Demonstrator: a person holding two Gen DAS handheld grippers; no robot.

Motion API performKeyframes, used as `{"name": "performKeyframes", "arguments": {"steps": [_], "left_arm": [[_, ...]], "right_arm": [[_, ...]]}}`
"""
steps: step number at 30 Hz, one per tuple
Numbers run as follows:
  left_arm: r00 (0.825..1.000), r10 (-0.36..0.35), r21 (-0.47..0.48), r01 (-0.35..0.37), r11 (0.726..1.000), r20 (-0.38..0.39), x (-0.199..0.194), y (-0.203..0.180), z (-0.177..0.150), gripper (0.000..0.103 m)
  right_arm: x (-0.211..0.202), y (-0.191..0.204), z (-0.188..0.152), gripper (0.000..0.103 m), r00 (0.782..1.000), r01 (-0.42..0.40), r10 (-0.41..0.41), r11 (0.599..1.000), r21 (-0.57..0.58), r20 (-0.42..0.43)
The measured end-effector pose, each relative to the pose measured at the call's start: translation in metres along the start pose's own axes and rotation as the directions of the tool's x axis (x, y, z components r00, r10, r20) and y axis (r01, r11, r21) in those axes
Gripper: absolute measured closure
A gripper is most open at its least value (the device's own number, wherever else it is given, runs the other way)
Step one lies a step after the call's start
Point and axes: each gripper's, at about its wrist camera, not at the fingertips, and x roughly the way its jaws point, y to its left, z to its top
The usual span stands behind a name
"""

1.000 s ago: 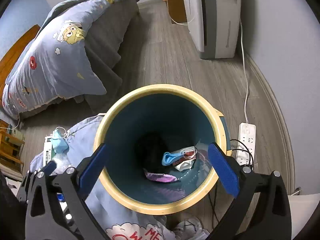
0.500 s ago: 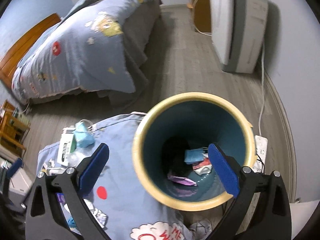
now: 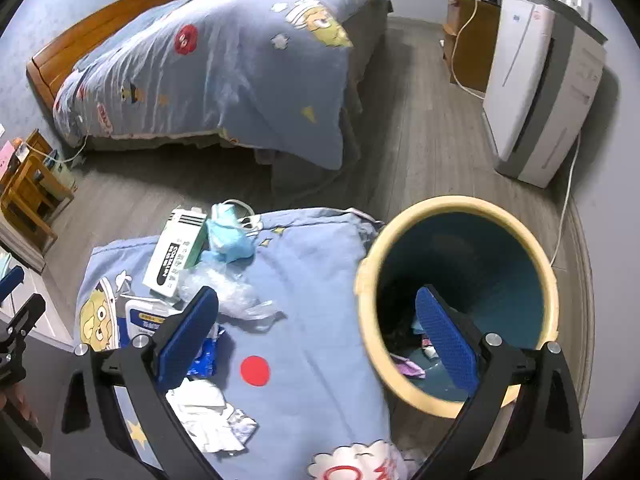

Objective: Collect trash
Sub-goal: 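Move both open tools back to the trash pile, then grasp the white COLTALIN box with the left tool while the right tool grasps another blue mask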

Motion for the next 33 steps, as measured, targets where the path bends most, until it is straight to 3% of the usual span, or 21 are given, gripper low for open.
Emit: {"name": "performKeyframes", "arguments": {"steps": [3,6,14,22,33], "left_arm": [[1.0,-0.01,-0.016,0.009,1.0,-0.004,0.003,0.006,0.001,0.006],[1.0,-0.022,-0.036,0.022,0.999,-0.01,0.013,0.012,0.005,0.006],[0.999,-0.013,-0.051,0.011,0.999,-0.039,0.051,0.026,0.016,0.006],[0.998,-0.02,-0.006,0.019,1.0,-0.059,0.078,0.027,0.024,0.006],[0.994,-0.051,-0.039,0.047,0.998,-0.1,0.119,0.034,0.04,0.006]], "right_arm": [[0.002,0.012,0.003,0.006,1.0,-0.001,0.001,1.0,-0.005,0.012],[0.014,0.022,0.012,0.006,0.999,0.038,-0.038,0.999,-0.011,-0.037],[0.055,0.043,0.022,0.006,0.994,-0.015,0.009,0.999,-0.05,-0.104],[0.085,0.046,0.035,0.006,0.997,-0.012,0.007,0.998,-0.054,-0.081],[0.138,0.078,0.038,0.009,0.989,-0.064,0.035,0.977,-0.203,-0.146]]}}
